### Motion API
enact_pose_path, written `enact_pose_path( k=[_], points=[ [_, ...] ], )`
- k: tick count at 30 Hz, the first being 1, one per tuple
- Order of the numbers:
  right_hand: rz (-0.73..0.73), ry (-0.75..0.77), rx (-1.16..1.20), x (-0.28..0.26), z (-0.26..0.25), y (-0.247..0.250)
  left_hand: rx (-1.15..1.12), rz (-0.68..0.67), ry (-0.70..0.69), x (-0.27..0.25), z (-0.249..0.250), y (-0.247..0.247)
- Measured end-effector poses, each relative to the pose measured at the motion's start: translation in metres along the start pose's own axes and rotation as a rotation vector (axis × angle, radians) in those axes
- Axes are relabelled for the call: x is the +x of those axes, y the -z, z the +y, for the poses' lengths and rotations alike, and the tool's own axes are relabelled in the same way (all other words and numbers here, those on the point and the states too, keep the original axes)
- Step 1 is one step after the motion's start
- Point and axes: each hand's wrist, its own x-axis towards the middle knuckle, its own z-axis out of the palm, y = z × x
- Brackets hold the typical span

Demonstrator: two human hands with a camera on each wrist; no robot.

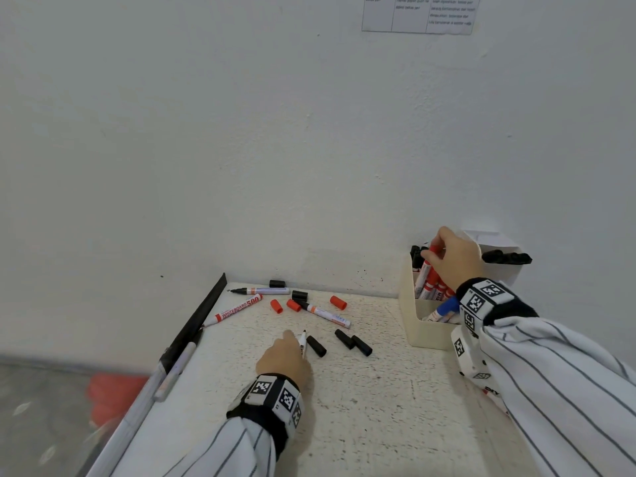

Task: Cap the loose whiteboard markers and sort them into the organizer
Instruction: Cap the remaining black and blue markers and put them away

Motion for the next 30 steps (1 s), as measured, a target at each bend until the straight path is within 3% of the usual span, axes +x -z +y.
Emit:
enact_pose_path(
  k=[4,8,10,17,20,24,30],
  points=[
    [-0.01,-0.092,0.141,0.004,0.002,0.003,-0.146,-0.037,0.026,0.0,-0.002,0.003],
    [0.26,-0.085,0.338,0.01,0.002,0.024,-0.352,0.014,0.047,0.004,-0.002,0.002],
    [0.325,-0.044,0.366,0.01,0.004,0.034,-0.42,0.012,0.042,0.006,0.001,0.001],
    [0.109,0.057,0.213,-0.002,0.022,0.033,-0.522,0.023,0.005,0.007,0.007,-0.003],
    [0.118,0.09,0.238,-0.007,0.027,0.03,-0.597,0.026,0.0,0.008,0.008,-0.004],
    [0.222,0.049,0.264,-0.007,0.027,0.034,-0.619,0.019,-0.012,0.009,0.011,-0.007],
    [0.001,-0.036,0.225,-0.007,0.024,0.017,-0.621,-0.011,-0.017,0.011,0.011,-0.012]
  ],
)
